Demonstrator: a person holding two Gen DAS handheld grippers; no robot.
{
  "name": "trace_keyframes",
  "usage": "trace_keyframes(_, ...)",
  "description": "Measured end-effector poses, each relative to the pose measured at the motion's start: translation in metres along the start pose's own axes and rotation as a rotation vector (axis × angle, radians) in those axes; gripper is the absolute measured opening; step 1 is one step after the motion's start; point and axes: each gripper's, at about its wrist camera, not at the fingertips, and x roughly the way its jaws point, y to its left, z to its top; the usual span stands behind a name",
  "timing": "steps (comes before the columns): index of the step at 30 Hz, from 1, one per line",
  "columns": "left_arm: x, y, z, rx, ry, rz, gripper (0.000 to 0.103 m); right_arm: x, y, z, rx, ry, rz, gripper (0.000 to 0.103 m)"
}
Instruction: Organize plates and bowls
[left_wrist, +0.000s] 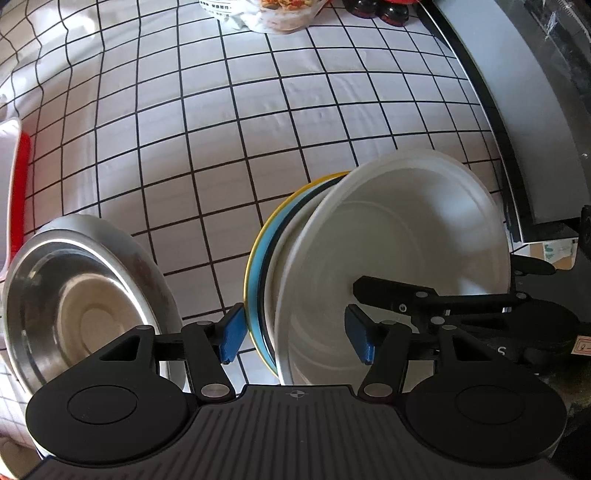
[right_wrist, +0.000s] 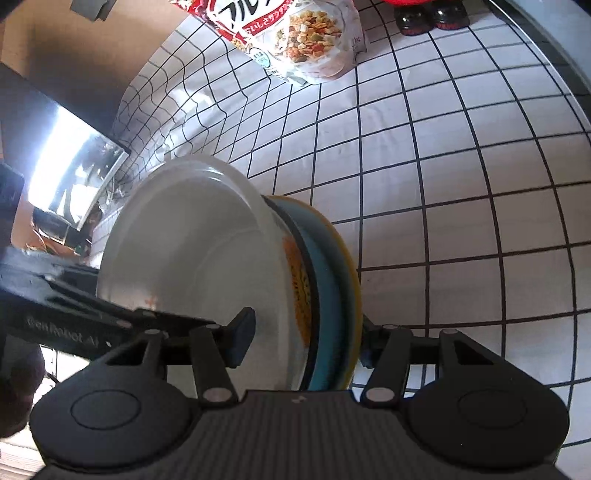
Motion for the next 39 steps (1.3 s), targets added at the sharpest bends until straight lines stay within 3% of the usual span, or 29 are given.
trace_keyframes(4, 0.001, 0.003, 0.003, -0.032, 0.027, -0.014, 0.062, 0.0, 0.0, -0.001, 0.012, 0.02, 0.005, 0.058)
trace_keyframes(13, -0.001, 0.004, 0.0, -0.028, 0.011, -0.03, 0.062, 0.0, -0.002, -0.004, 0.079, 0.065, 0.0, 0.059)
trace_keyframes(25, -0.005, 0.016, -0.003, -0.086, 0.056, -0.068, 0.061, 0.005, 0.01, -0.003, 0.173, 0.13, -0.052, 0.058)
trace_keyframes(33, -0.03, 0.019, 0.002, -0.099, 0.047, -0.089, 0.061, -0.008, 0.026, 0.01, 0.166, 0.124, -0.06, 0.058)
trace_keyframes(39, -0.066, 0.035, 0.001, -0.111, 0.032, -0.112, 0.061, -0.023, 0.059, 0.024, 0.125, 0.109, -0.07, 0.059)
